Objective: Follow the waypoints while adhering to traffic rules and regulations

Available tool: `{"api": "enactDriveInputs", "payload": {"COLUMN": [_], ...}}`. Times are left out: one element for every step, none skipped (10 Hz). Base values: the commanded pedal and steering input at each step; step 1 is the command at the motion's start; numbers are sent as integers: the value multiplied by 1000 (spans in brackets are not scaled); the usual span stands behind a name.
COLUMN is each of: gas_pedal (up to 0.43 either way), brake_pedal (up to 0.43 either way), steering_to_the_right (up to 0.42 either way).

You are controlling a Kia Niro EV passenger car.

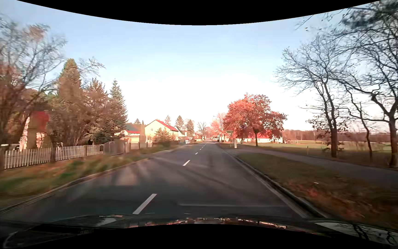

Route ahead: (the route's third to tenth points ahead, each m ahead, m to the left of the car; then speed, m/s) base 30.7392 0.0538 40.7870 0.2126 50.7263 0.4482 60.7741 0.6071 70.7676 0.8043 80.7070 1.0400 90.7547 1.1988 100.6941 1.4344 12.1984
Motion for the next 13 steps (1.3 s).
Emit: {"api": "enactDriveInputs", "payload": {"gas_pedal": [110, 110, 98, 98, 98, 98, 98, 98, 98, 98, 98, 98, 98], "brake_pedal": [0, 0, 0, 0, 0, 0, 0, 0, 0, 0, 0, 0, 0], "steering_to_the_right": [0, 0, -1, -1, -1, -2, -1, -1, -2, -1, -1, -1, -1]}}
